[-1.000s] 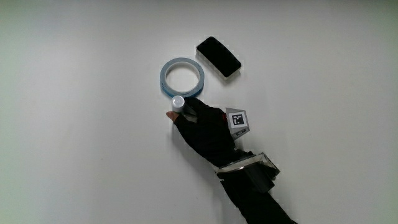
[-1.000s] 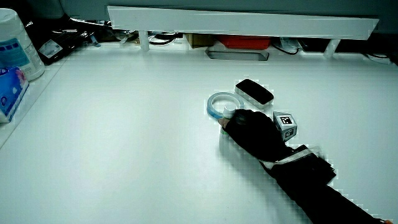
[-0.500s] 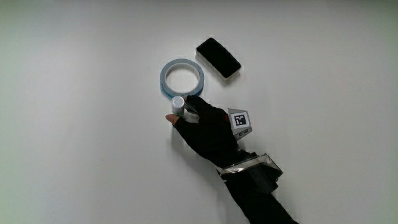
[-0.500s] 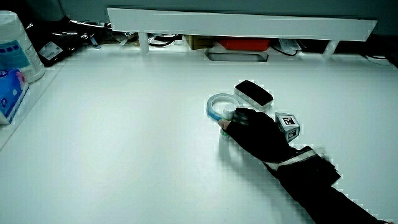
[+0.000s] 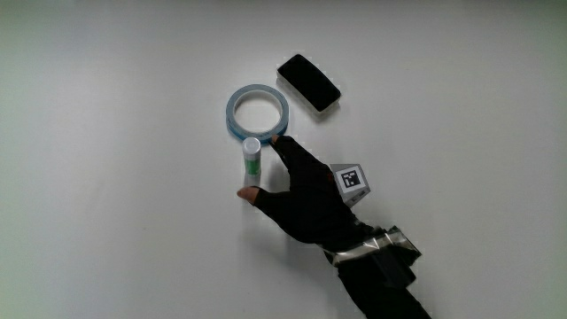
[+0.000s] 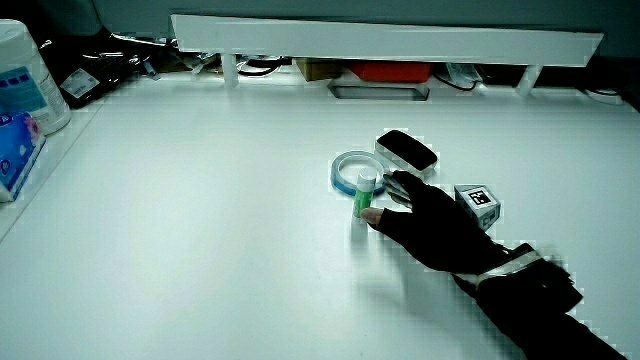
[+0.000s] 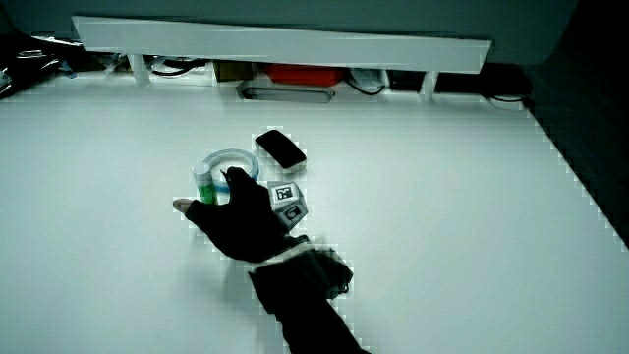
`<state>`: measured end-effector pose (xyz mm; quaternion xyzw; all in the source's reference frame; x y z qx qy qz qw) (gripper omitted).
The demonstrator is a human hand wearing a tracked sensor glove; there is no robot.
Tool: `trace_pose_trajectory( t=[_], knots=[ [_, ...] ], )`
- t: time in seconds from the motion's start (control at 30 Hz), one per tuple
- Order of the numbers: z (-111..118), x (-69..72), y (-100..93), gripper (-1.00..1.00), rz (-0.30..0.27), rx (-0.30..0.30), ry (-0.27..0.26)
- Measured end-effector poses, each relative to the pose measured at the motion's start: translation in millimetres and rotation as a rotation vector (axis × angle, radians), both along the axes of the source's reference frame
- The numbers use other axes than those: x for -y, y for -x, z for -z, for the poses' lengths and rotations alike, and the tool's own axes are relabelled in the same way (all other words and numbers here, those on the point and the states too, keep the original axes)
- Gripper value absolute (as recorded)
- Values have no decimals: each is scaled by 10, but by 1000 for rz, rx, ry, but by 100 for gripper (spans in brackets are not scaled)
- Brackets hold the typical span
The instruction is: Place glue stick
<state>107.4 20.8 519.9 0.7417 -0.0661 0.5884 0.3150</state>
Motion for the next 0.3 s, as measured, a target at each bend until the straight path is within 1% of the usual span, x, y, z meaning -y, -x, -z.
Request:
trace_pose_trajectory(
  t=[0.03, 0.07, 0.1, 0.13, 0.17, 0.2, 0.23, 0.27, 0.3],
  knots=[
    [72, -14, -35, -100, 16, -27, 39],
    [142, -24, -60, -100, 29, 19, 37],
    [188, -27, -106, -100, 50, -39, 21],
    [204, -24, -135, -100, 67, -22, -36],
    [265, -19, -153, -100, 89, -42, -35],
    [352, -29, -171, -100, 94, -72, 7],
    [415, -32, -203, -100, 115, -64, -54],
    [476, -43, -234, -100, 118, -55, -50],
    [525, -53, -271, -100, 135, -79, -66]
  ],
)
